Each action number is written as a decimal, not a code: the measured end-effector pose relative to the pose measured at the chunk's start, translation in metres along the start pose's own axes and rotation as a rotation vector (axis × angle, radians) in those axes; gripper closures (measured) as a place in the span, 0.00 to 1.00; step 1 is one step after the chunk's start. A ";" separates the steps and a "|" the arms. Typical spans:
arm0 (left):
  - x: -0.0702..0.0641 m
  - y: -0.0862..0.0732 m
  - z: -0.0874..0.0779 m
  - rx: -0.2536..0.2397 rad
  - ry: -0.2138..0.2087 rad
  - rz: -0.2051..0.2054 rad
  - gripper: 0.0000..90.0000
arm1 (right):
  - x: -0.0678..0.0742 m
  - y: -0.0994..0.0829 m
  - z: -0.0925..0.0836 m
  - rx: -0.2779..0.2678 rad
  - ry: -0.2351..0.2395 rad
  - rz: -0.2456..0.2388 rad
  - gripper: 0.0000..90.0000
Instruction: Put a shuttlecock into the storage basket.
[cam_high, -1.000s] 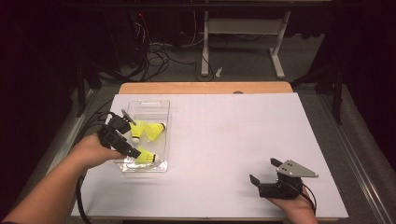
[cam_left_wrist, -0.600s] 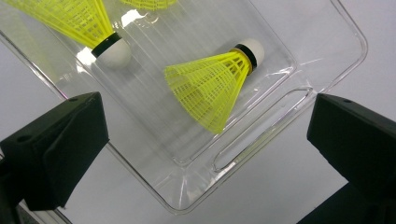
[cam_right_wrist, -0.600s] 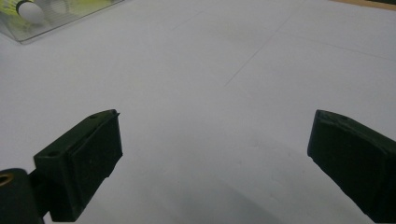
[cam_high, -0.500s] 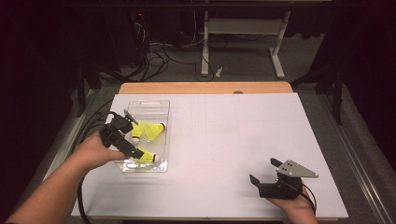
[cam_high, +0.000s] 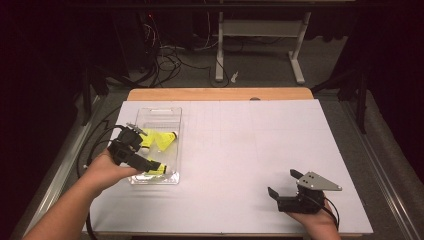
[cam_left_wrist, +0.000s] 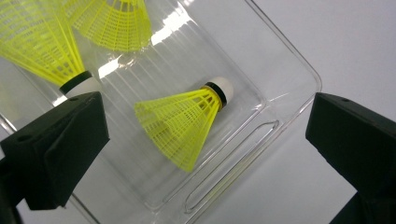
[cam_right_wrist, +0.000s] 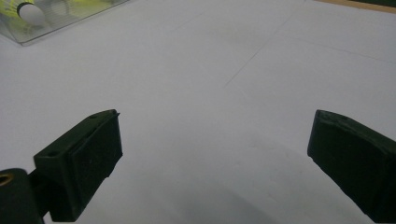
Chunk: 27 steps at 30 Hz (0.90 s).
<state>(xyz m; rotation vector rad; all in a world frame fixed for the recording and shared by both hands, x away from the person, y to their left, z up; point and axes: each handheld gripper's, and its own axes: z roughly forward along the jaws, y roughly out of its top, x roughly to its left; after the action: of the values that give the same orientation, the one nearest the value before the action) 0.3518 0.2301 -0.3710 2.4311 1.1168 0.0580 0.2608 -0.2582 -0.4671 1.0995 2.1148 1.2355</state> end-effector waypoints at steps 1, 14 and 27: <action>0.000 -0.002 0.001 -0.018 0.002 0.000 0.01 | 0.000 0.000 0.000 0.000 0.001 -0.001 0.04; 0.008 -0.034 0.009 -0.161 0.013 -0.004 0.01 | 0.002 0.000 0.002 0.003 0.002 -0.006 0.04; 0.008 -0.059 0.023 -0.328 -0.024 0.001 0.02 | 0.003 0.000 0.004 0.001 -0.009 -0.009 0.04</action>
<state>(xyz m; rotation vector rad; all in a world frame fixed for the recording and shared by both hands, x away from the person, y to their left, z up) 0.3206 0.2602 -0.4174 2.1346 1.0080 0.1966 0.2619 -0.2539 -0.4694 1.0932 2.1119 1.2228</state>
